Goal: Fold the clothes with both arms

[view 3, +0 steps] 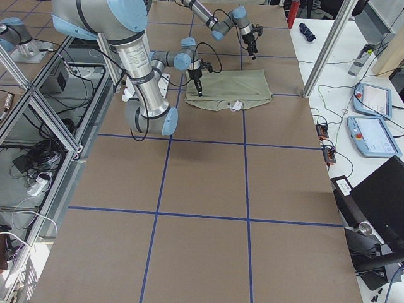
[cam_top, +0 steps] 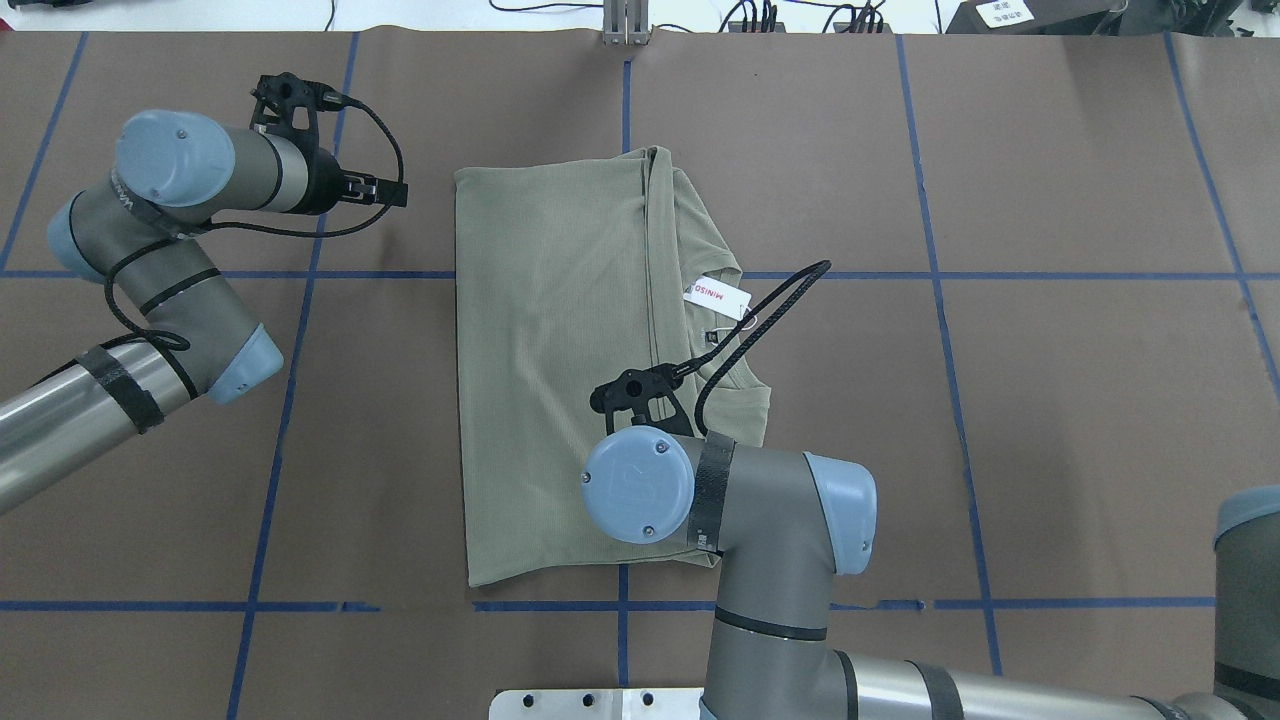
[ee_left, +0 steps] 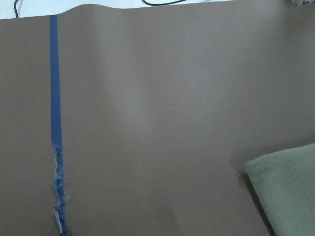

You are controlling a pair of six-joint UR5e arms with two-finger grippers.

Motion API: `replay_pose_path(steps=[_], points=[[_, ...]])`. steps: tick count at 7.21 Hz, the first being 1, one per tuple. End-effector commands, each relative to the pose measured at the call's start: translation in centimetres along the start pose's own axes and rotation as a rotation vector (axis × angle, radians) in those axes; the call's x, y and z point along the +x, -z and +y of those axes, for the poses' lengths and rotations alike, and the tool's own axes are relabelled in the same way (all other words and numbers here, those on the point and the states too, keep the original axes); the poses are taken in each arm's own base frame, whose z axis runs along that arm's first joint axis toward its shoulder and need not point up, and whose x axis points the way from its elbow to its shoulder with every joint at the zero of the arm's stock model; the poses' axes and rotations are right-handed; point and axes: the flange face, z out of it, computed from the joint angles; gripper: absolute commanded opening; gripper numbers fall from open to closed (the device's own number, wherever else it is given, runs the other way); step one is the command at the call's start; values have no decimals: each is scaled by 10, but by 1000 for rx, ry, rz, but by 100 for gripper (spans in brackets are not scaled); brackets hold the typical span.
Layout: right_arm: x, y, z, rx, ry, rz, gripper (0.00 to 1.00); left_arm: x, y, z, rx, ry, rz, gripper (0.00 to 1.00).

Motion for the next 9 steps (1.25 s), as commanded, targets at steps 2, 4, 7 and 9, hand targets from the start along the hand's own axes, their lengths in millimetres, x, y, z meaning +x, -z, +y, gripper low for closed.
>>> replay_pose_path(steps=[2,4,7,9], points=[[32,13,5,0,-11,20,0,3,-1,3,-4,-2,3,100],[76,5,22,-3,-22,43,0,3,-2,3,-4,-3,2,100],[87,-2,22,-4,-55,54,100,4,-2,4,-5,-4,3,100],[109,14,-24,68,-118,-6,100,4,-2,4,-5,-4,3,100]])
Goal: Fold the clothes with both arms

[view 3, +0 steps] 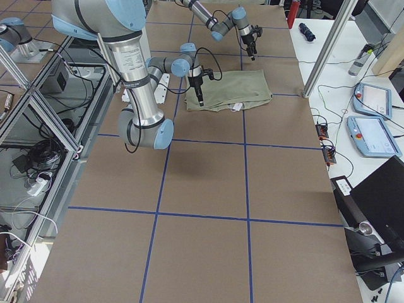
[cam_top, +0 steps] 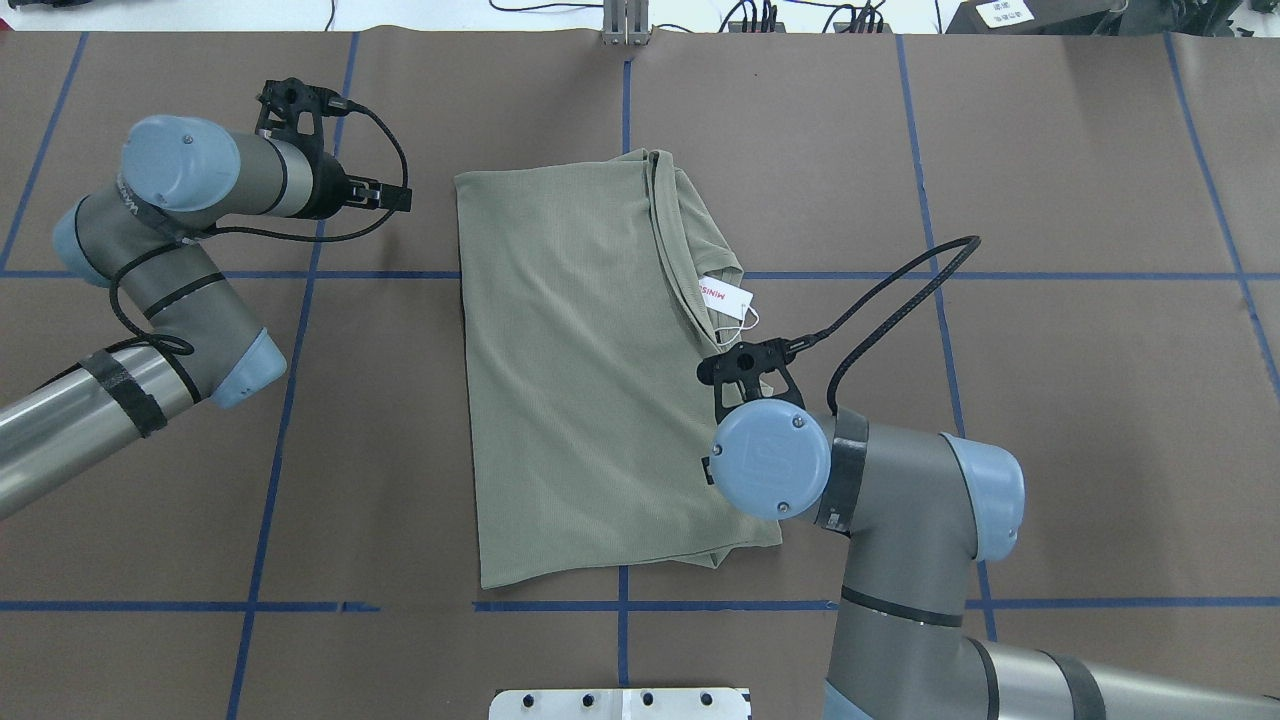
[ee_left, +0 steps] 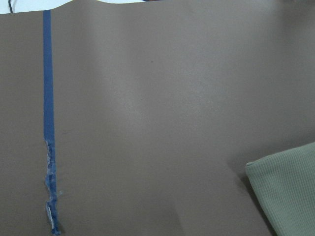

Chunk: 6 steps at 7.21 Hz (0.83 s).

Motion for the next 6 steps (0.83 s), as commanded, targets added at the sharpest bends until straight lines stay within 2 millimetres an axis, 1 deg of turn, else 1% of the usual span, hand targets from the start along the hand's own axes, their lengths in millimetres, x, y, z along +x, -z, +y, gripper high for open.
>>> replay_pose_path(steps=[1,2,3,4,5,6], points=[[20,11,-50,59,-67,-80,100,1,0,0,0,0,2,100],[-4,18,-90,69,-88,-99,100,1,0,0,1,0,3,100],[-38,16,-134,65,-101,-79,100,1,0,1,-1,0,3,100],[-44,12,-161,54,-64,-59,100,3,2,0,10,-3,17,100],[-35,-7,-169,39,-37,-20,100,2,2,1,16,-2,24,100],[-34,-19,-169,25,-35,0,100,3,2,1,15,-3,24,100]])
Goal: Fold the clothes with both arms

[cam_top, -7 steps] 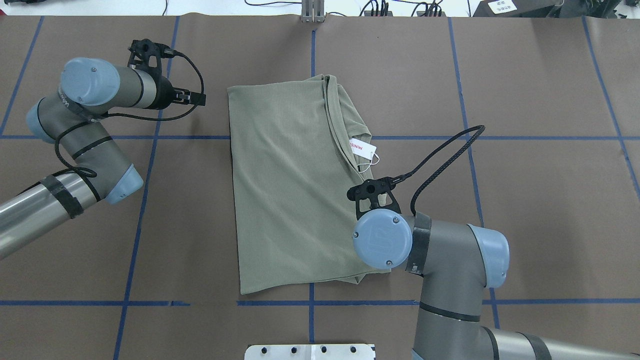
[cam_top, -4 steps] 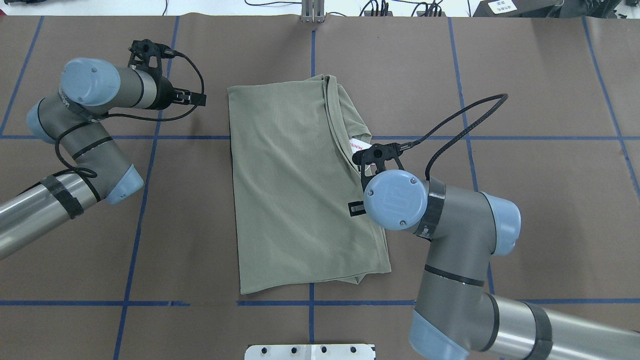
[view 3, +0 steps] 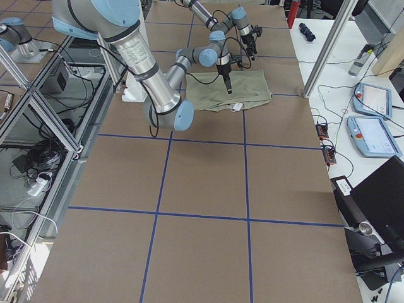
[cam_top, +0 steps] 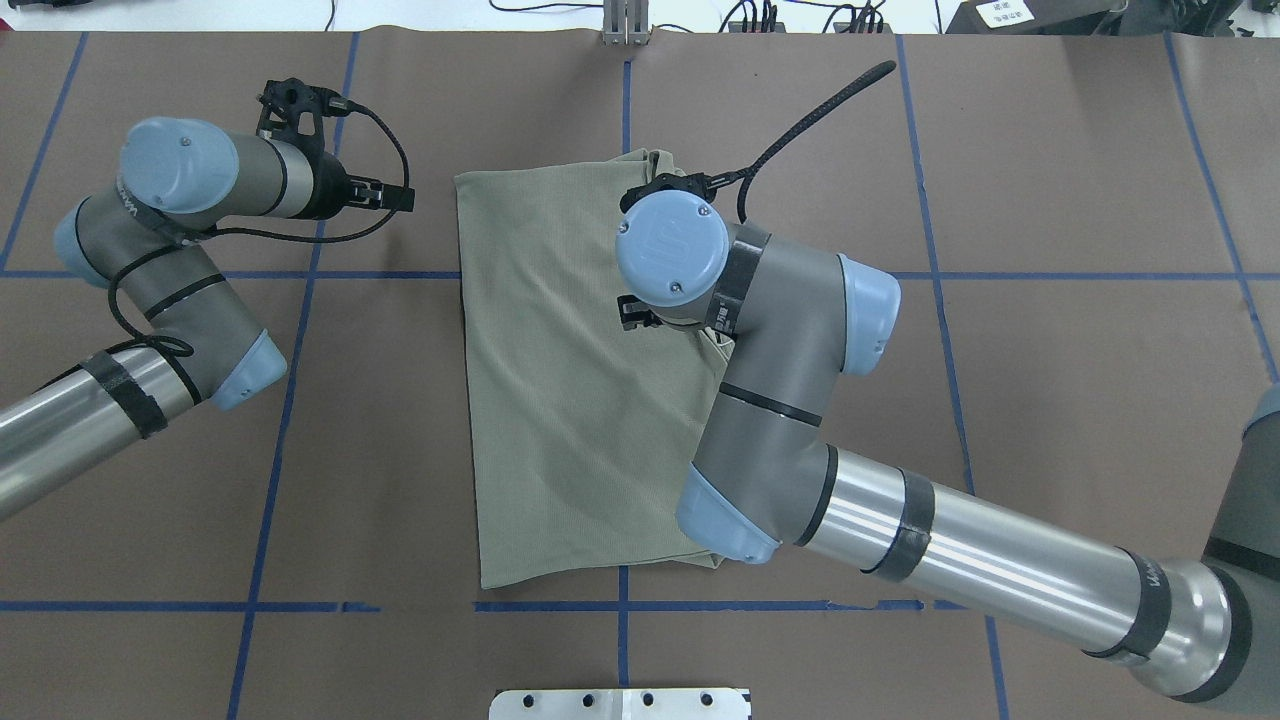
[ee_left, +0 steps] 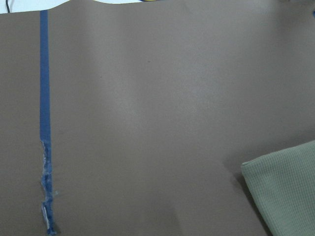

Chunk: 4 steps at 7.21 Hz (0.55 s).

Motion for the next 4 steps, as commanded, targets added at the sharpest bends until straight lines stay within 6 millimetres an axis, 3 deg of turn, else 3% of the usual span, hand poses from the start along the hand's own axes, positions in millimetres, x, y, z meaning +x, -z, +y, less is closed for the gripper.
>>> replay_pose_path(steps=[1,2,4], points=[[1,-30,-9,-13,13,23,100,0,0,1,2,0,4,100],[-2,-49,-10,2,17,0,100,1,0,1,1,-1,5,100],[1,-59,-10,-3,26,10,100,1,0,2,1,-1,5,100]])
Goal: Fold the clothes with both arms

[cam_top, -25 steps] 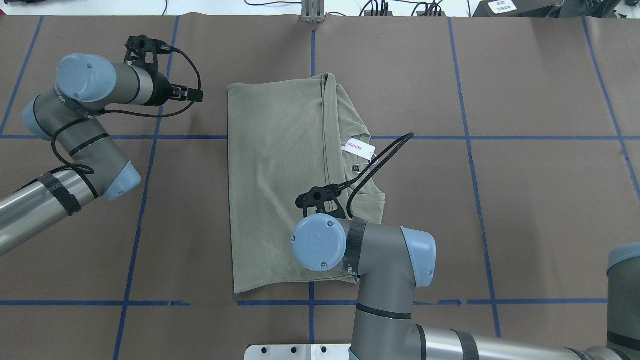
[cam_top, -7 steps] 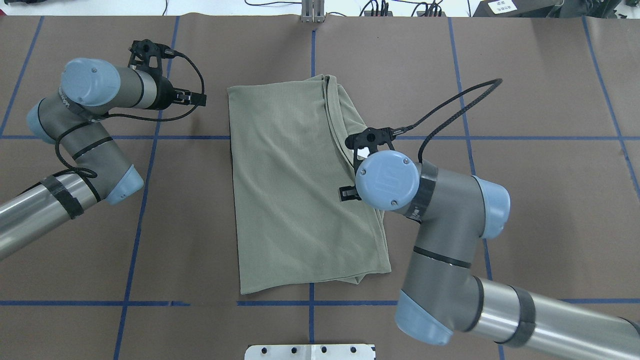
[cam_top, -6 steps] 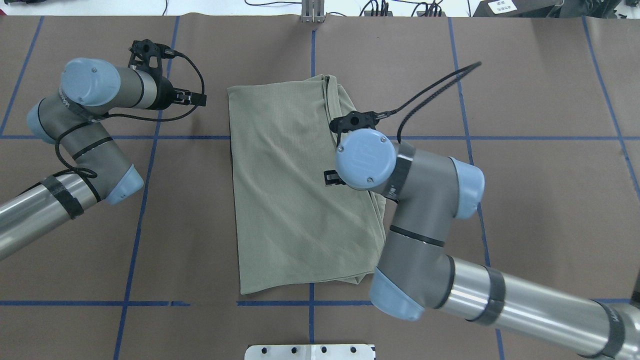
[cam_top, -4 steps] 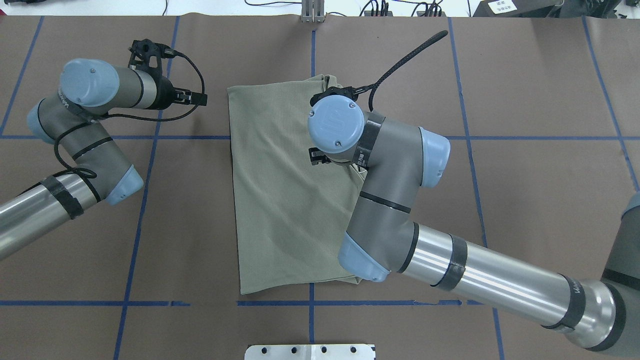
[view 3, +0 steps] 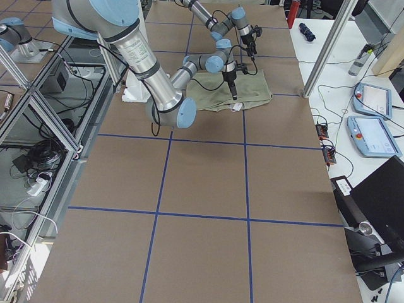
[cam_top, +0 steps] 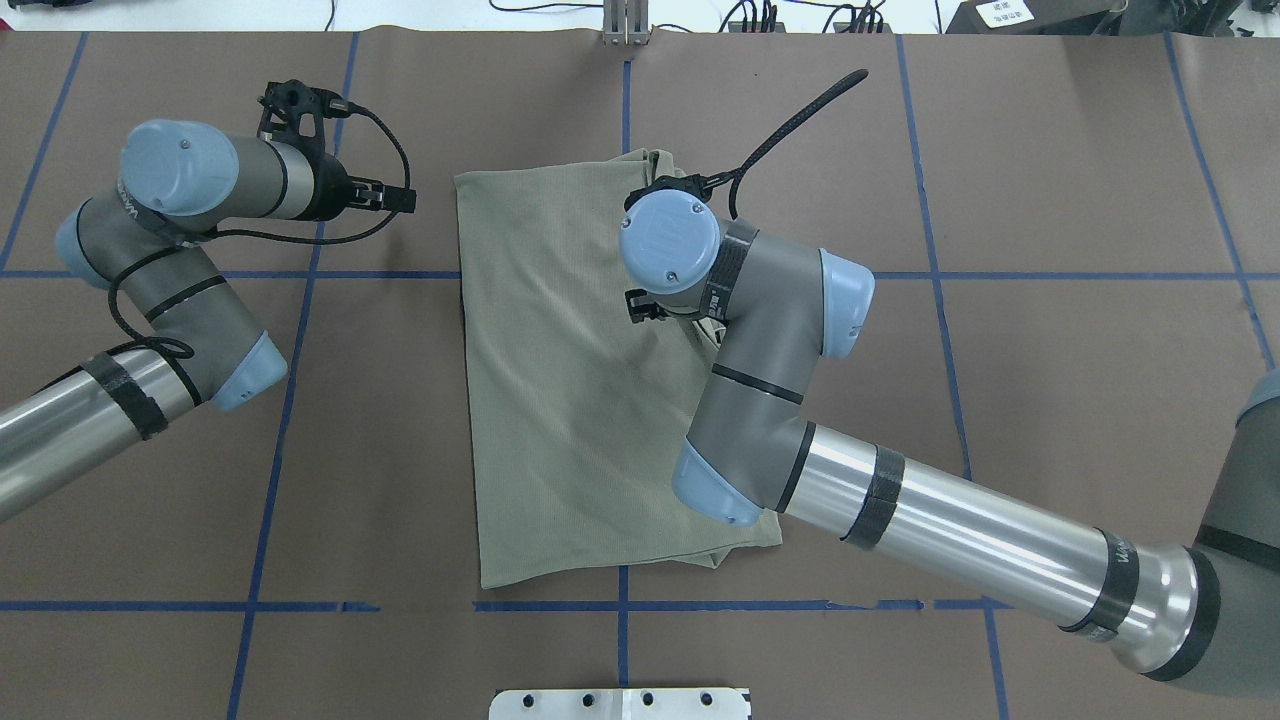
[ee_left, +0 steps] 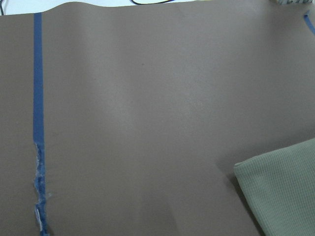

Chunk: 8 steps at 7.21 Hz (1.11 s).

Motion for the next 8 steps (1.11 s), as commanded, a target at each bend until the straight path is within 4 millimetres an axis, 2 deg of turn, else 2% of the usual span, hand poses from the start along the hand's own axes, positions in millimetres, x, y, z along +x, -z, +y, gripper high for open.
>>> replay_pose_path(steps=[1,3,5,6,7,8], points=[[4,-11,2,-6,19,10,100,0,-1,1,-2,0,0,100],[9,-17,2,-15,37,25,100,0,-1,2,-3,-5,-1,100],[26,-26,-1,-34,68,65,100,0,-1,2,-3,-5,-1,100],[39,-28,-8,-32,73,76,100,0,-1,2,-3,-5,-1,100],[60,-33,-18,-38,83,92,100,0,-1,2,-3,-5,-1,100],[91,-48,-18,-62,83,110,100,0,-1,2,-3,-5,-1,100]])
